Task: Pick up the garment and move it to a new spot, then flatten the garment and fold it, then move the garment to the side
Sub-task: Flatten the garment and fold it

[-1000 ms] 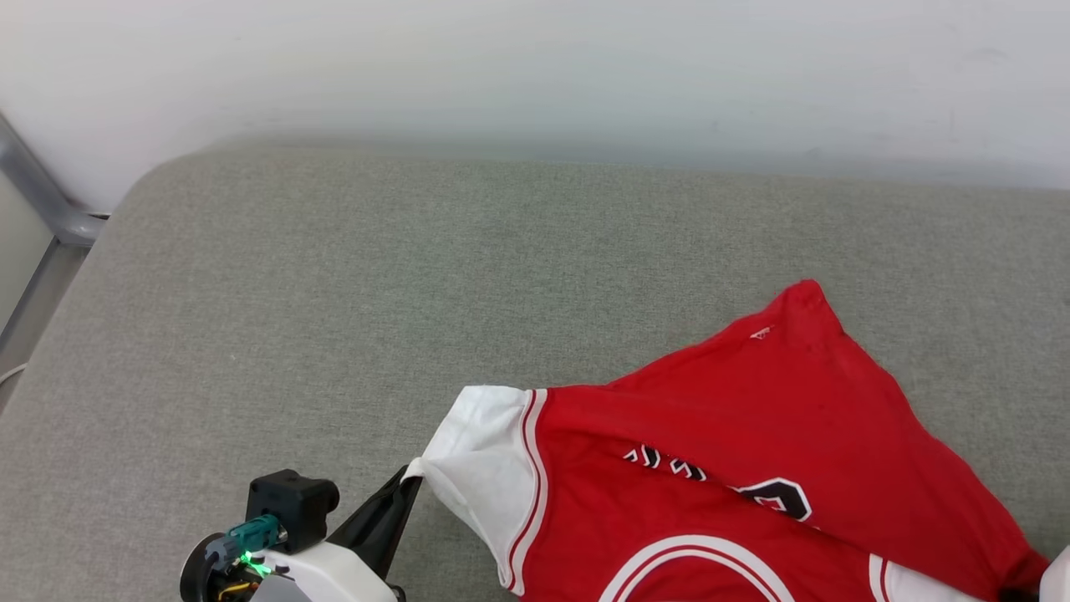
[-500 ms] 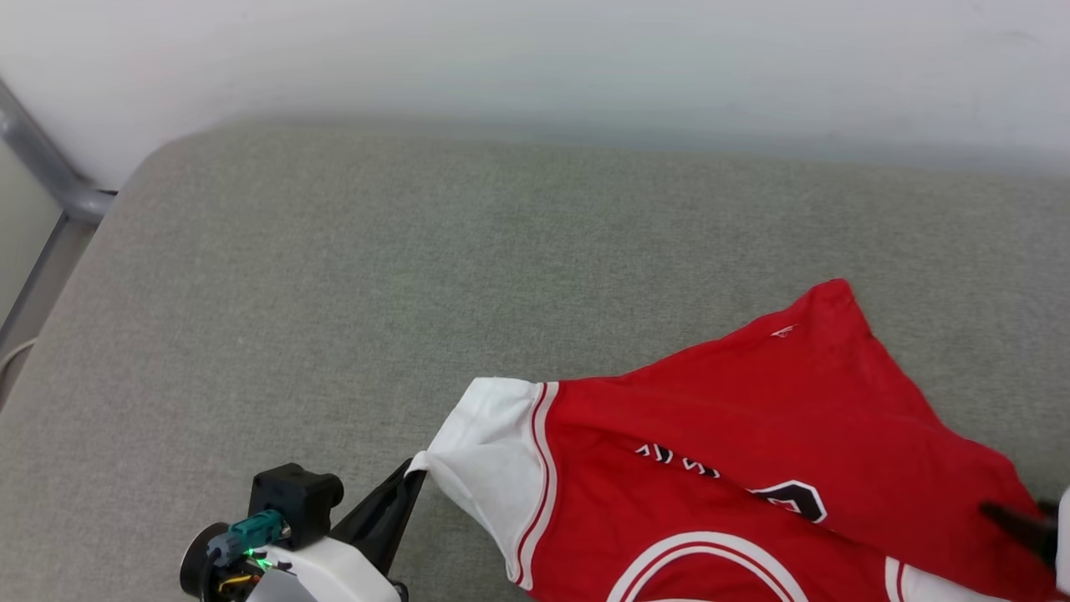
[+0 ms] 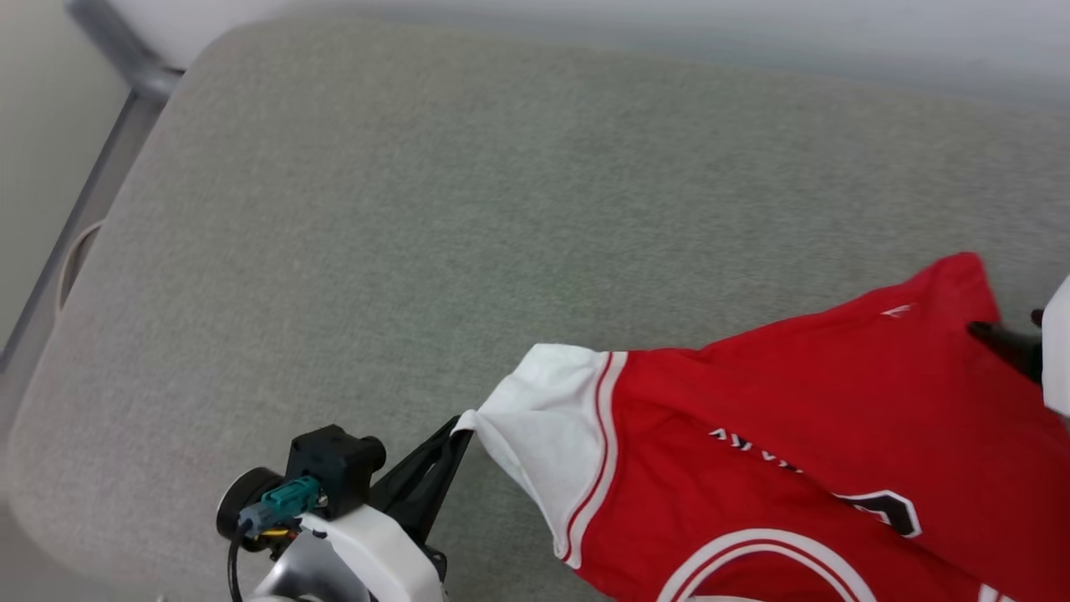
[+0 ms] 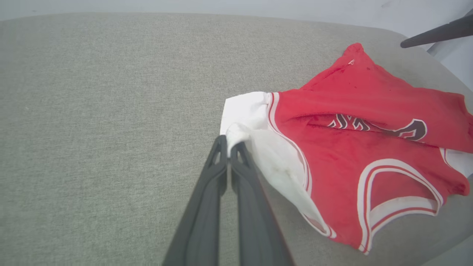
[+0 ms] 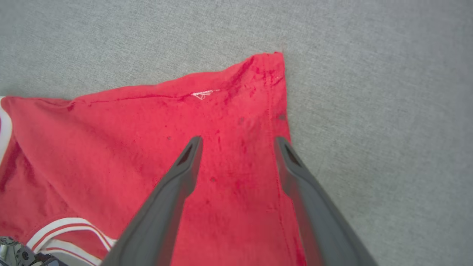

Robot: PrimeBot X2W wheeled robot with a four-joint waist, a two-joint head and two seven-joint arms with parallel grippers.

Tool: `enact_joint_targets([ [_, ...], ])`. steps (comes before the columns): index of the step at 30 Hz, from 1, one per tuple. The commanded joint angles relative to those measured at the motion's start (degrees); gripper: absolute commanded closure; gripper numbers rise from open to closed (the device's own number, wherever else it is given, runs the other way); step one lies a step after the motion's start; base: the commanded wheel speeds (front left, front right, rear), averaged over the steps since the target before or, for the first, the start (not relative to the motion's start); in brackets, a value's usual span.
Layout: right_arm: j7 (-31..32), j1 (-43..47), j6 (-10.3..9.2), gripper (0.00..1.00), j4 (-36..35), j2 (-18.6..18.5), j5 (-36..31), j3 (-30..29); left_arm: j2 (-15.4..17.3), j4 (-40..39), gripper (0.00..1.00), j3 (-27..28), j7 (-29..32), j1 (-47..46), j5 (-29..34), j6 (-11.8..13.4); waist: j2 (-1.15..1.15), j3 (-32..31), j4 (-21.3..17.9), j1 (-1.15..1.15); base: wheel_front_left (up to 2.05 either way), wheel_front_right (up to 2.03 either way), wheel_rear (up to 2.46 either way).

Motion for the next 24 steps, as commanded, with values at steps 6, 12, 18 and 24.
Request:
enact_joint_targets([
  [6, 0.7, -6.4, -0.06, 0.0, 7.4, -1.1, -4.8, 1.1, -1.3, 0.5, 1.0, -0.7, -0.5, -2.3, 0.7, -1.0, 0.0, 5.5, 5.7, -0.01, 0.0, 0.0, 0.0],
  [12, -0.4, -9.2, -0.06, 0.0, 12.5, -2.2, -7.7, 0.9, -2.2, 1.3, 1.0, -1.4, -1.1, -3.2, 0.8, -1.6, 0.0, 7.4, 7.8, -0.01, 0.0, 0.0, 0.0],
  [18, -1.7, -9.3, -0.07, 0.0, 16.6, -2.2, -10.4, 1.0, -2.8, 1.9, 1.0, -1.6, -1.6, -4.1, 0.7, -2.0, 0.0, 8.8, 9.0, -0.01, 0.0, 0.0, 0.0],
  [24, -3.2, -9.8, -0.06, 0.0, 19.2, -1.2, -10.9, 1.4, -3.1, 2.5, 1.0, -1.8, -1.8, -4.7, 0.7, -2.3, 0.0, 9.7, 9.6, -0.01, 0.0, 0.0, 0.0],
])
